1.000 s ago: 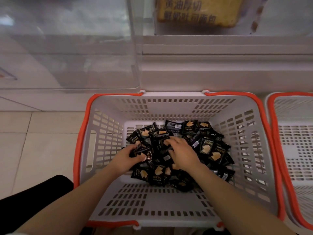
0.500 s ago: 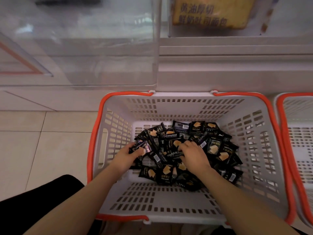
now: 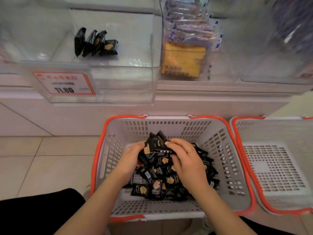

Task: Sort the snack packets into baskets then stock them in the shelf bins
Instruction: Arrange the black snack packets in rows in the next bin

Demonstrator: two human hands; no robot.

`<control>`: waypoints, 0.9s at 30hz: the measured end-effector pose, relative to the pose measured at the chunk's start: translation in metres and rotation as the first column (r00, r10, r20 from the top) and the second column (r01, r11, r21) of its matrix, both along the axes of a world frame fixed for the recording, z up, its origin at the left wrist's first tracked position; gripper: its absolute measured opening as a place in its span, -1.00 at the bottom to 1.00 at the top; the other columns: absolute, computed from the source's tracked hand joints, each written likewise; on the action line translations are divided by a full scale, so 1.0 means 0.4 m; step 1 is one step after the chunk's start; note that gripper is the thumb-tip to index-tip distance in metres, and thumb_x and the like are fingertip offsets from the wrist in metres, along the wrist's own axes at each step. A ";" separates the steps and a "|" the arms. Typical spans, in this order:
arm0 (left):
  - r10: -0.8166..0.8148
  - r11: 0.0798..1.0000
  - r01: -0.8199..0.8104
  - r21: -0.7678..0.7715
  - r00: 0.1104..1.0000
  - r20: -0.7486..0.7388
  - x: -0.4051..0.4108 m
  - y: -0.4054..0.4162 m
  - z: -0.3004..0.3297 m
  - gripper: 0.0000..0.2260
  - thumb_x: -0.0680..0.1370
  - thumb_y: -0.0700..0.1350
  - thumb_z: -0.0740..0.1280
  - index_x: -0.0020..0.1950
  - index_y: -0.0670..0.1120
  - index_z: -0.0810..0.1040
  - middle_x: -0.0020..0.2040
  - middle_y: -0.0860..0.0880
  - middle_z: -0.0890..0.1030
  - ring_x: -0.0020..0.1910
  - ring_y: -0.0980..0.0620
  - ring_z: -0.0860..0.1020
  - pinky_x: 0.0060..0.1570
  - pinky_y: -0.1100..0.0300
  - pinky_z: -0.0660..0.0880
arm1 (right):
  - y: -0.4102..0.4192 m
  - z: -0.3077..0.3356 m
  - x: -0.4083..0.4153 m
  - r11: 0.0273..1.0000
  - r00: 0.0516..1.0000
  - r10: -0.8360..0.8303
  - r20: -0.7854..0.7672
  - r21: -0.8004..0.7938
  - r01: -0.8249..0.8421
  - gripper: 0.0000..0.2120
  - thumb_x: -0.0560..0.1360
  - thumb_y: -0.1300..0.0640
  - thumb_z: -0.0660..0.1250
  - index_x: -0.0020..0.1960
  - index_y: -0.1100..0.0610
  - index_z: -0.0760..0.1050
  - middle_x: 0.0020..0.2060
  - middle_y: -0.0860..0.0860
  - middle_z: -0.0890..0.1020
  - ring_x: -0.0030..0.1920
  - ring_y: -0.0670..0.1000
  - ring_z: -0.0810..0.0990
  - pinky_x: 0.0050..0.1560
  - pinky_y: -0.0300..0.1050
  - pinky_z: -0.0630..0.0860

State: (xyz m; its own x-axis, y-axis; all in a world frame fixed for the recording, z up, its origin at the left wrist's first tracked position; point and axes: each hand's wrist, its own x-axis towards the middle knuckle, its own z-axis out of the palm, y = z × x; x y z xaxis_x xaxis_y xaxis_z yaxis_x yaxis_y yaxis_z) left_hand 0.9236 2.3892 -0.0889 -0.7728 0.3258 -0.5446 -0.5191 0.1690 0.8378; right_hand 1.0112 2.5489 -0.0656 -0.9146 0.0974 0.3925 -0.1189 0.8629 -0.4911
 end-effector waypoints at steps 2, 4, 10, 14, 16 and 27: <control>-0.009 1.000 0.011 0.028 0.999 -0.042 0.016 0.002 0.029 -0.68 0.60 -0.05 0.13 -0.13 0.11 0.67 -0.16 0.04 0.69 -0.19 0.14 0.63 -0.23 0.24 0.54 | -0.003 0.011 0.022 0.999 1.000 0.022 0.007 0.037 -0.023 -0.62 0.37 0.33 0.46 0.17 0.21 0.55 0.14 0.13 0.57 0.17 0.06 0.52 0.12 -0.04 0.55; -0.024 0.999 0.028 0.046 0.997 -0.070 0.031 0.005 0.048 -0.72 0.61 -0.06 0.13 -0.04 0.06 0.65 -0.09 0.04 0.68 -0.12 0.11 0.63 -0.15 0.20 0.56 | -0.011 0.020 0.040 0.999 0.998 0.018 0.056 0.033 -0.020 -0.64 0.37 0.25 0.49 0.15 0.18 0.55 0.22 0.15 0.52 0.22 0.12 0.52 0.19 0.01 0.50; -0.062 0.997 0.067 0.046 0.993 -0.097 0.074 0.009 0.091 -0.73 0.61 -0.06 0.14 0.26 -0.02 0.49 0.13 -0.06 0.60 0.10 -0.05 0.57 0.18 -0.10 0.48 | -0.039 0.049 0.059 0.942 0.977 -0.096 0.189 -0.300 0.151 -0.84 0.48 0.20 0.36 -0.03 0.01 0.43 0.17 -0.08 0.49 0.21 -0.16 0.43 0.25 -0.20 0.39; -0.045 0.998 0.053 0.034 0.978 -0.205 0.088 0.005 0.113 -0.76 0.59 -0.10 0.17 0.20 0.10 0.50 0.07 0.07 0.62 0.08 0.06 0.58 0.17 -0.03 0.49 | -0.062 0.081 0.048 0.631 0.933 -0.097 0.347 -0.703 0.327 -0.64 0.44 0.16 0.42 0.10 -0.12 0.35 -0.06 -0.12 0.57 -0.07 -0.22 0.56 -0.04 -0.39 0.47; -0.064 0.997 0.076 0.032 0.957 -0.283 0.094 0.004 0.125 -0.71 0.58 -0.17 0.19 0.25 0.09 0.46 0.08 0.10 0.61 0.09 0.11 0.57 0.16 0.06 0.48 | -0.077 0.083 0.041 0.388 0.928 -0.011 0.372 -0.854 0.347 -0.64 0.46 0.21 0.38 0.19 -0.02 0.39 -0.09 -0.03 0.66 -0.08 -0.11 0.63 -0.06 -0.25 0.52; -0.080 0.980 0.155 0.120 0.874 -0.479 0.098 0.015 0.209 -0.56 0.53 -0.26 0.11 0.29 0.20 0.37 0.20 0.22 0.52 0.21 0.31 0.44 0.11 0.46 0.39 | -0.103 0.145 -0.003 0.303 0.933 0.230 0.275 -0.932 0.200 -0.67 0.59 0.15 0.15 0.31 -0.13 0.39 0.16 -0.14 0.59 0.20 -0.13 0.52 0.28 -0.10 0.38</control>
